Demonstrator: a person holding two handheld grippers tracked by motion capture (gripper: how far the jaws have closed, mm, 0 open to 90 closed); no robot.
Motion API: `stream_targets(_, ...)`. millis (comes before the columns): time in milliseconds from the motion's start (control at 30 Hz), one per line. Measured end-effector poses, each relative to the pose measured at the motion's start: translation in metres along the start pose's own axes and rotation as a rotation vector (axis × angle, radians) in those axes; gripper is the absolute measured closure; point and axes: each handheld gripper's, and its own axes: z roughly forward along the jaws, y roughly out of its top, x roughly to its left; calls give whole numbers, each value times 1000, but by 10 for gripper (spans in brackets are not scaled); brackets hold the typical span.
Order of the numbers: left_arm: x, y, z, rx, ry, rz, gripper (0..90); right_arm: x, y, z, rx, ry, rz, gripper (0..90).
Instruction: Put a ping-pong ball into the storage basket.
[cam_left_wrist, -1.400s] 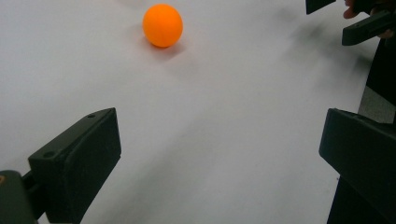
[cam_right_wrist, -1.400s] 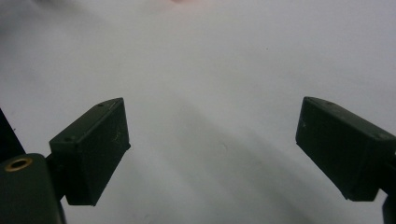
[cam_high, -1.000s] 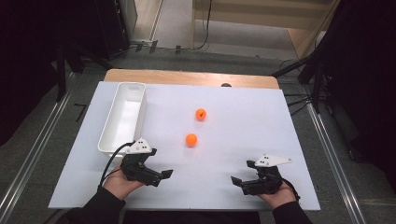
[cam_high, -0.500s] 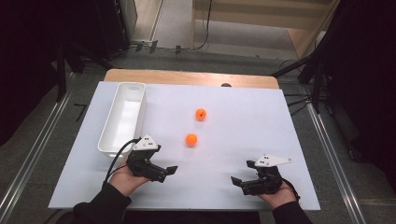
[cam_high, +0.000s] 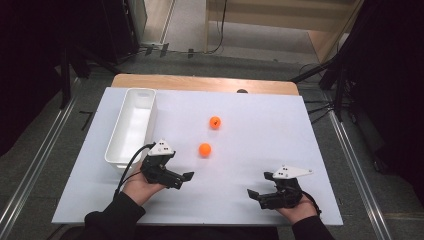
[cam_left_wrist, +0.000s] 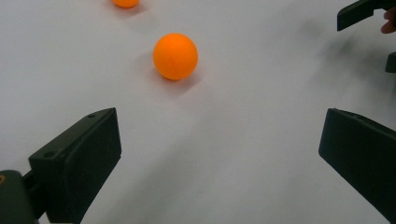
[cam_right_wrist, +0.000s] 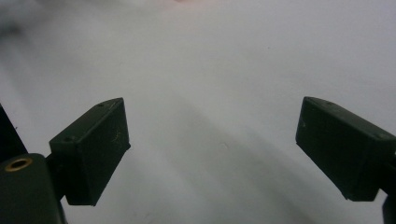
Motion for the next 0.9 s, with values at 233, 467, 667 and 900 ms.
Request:
stream_targets(233, 1, 5, 6, -4, 7, 1, 0, 0, 0, 0, -3, 3, 4, 84)
stream_targets(467, 3, 11, 11, -11, 11, 1, 0, 0, 0, 0, -3, 3, 8, 84)
stream_targets(667, 5, 15, 13, -19, 19, 3, 0, 0, 0, -1, -3, 4, 6, 84)
stream_targets(900, 6, 21, 19, -21, 31, 11, 0, 1, 0, -1, -3, 4, -3, 84)
